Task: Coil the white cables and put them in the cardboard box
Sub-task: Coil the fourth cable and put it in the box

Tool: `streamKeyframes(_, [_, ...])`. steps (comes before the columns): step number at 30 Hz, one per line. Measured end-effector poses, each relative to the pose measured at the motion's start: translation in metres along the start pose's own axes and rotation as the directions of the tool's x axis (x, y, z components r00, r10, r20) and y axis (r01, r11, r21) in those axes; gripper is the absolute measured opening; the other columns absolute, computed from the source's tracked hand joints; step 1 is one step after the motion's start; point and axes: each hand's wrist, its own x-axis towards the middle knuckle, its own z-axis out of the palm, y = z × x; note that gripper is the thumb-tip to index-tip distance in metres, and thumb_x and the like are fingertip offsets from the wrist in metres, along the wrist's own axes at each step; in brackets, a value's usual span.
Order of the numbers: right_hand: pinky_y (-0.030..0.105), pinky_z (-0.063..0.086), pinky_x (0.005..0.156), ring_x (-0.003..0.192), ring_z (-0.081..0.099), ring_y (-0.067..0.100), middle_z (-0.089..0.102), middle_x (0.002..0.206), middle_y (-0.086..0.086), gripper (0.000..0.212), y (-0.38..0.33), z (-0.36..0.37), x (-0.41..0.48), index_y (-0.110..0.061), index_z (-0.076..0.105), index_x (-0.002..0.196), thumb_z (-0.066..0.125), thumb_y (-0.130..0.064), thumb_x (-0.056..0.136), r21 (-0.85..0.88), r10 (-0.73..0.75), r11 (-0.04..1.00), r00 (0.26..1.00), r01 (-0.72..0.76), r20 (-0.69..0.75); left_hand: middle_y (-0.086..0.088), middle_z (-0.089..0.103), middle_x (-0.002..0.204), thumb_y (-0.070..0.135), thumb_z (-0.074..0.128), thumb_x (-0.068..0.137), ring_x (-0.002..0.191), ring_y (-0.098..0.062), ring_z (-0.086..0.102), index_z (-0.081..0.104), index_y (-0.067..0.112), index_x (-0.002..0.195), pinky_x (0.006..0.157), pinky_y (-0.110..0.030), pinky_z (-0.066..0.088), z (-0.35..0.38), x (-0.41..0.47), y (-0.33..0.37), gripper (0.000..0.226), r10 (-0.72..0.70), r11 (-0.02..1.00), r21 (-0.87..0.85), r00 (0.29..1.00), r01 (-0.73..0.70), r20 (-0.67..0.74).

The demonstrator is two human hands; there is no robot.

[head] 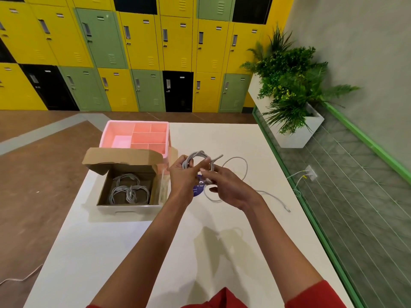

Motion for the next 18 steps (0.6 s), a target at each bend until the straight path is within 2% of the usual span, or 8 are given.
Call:
streamKeyframes(3, [0.007,0.046,0.062,0.089,0.064,0.0,0.068,0.103,-0.005,0.031,-0.003,0.001,0.002,-0.012,0.055,0.127,0.055,-0.013,0.095,-0.055,-0.027,0.998,0.999,0.028,0.017,-0.013,0.049,0.078,0.013,0.08,0.071,0.066,-0.025,0.052,0.051,0.01,0.083,0.051,-0.027,0.05,0.001,0.003,-0.004,0.031,0.026,0.999,0.022,1.0,-0.026,-0.016])
streamKeyframes(6, [0.01,0.047,0.062,0.095,0.062,0.009,0.066,0.11,0.001,0.041,-0.007,0.0,0.004,-0.009,0.054,0.13,0.063,-0.013,0.09,-0.164,-0.032,0.986,0.999,0.03,-0.005,-0.012,0.045,0.073,0.022,0.085,0.061,0.069,-0.027,0.049,0.048,0.012,0.074,0.059,-0.035,0.051,-0.003,0.01,-0.005,0.04,0.065,0.998,0.024,0.998,-0.064,-0.022])
streamKeyframes(9, [0.025,0.056,0.075,0.097,0.063,0.021,0.067,0.101,0.006,0.04,-0.01,-0.004,0.009,-0.003,0.061,0.12,0.073,-0.013,0.083,-0.244,-0.012,0.97,0.997,-0.008,-0.08,-0.011,0.05,0.071,0.019,0.085,0.061,0.072,-0.031,0.056,0.049,0.012,0.074,0.069,-0.046,0.055,-0.006,0.015,-0.002,0.039,0.07,0.997,0.013,0.997,-0.07,-0.036])
streamKeyframes(12, [0.041,0.056,0.09,0.086,0.067,0.025,0.067,0.08,0.004,0.034,-0.013,-0.005,0.011,0.002,0.065,0.108,0.077,-0.006,0.077,-0.264,-0.006,0.964,0.987,-0.036,-0.158,-0.014,0.051,0.079,0.015,0.084,0.066,0.073,-0.031,0.052,0.052,0.01,0.082,0.074,-0.054,0.052,-0.005,0.016,0.0,0.036,0.073,0.997,0.025,0.995,-0.072,-0.068])
streamKeyframes(14, [0.043,0.057,0.088,0.082,0.069,0.024,0.066,0.078,0.003,0.041,-0.015,-0.003,0.011,-0.001,0.061,0.111,0.08,-0.007,0.075,-0.269,-0.017,0.962,0.974,-0.045,-0.224,-0.015,0.053,0.078,0.015,0.084,0.067,0.072,-0.031,0.052,0.054,0.01,0.086,0.074,-0.053,0.052,-0.004,0.016,0.0,0.036,0.074,0.997,0.035,0.992,-0.071,-0.102])
streamKeyframes(18, [0.039,0.058,0.086,0.081,0.071,0.026,0.064,0.086,0.007,0.049,-0.022,-0.002,0.005,-0.005,0.048,0.114,0.079,-0.007,0.076,-0.211,0.036,0.973,0.961,-0.097,-0.274,-0.003,0.056,0.066,0.02,0.086,0.067,0.062,-0.028,0.051,0.052,0.012,0.077,0.061,-0.035,0.05,-0.008,0.02,-0.004,0.036,0.096,0.995,0.042,0.984,-0.091,-0.151])
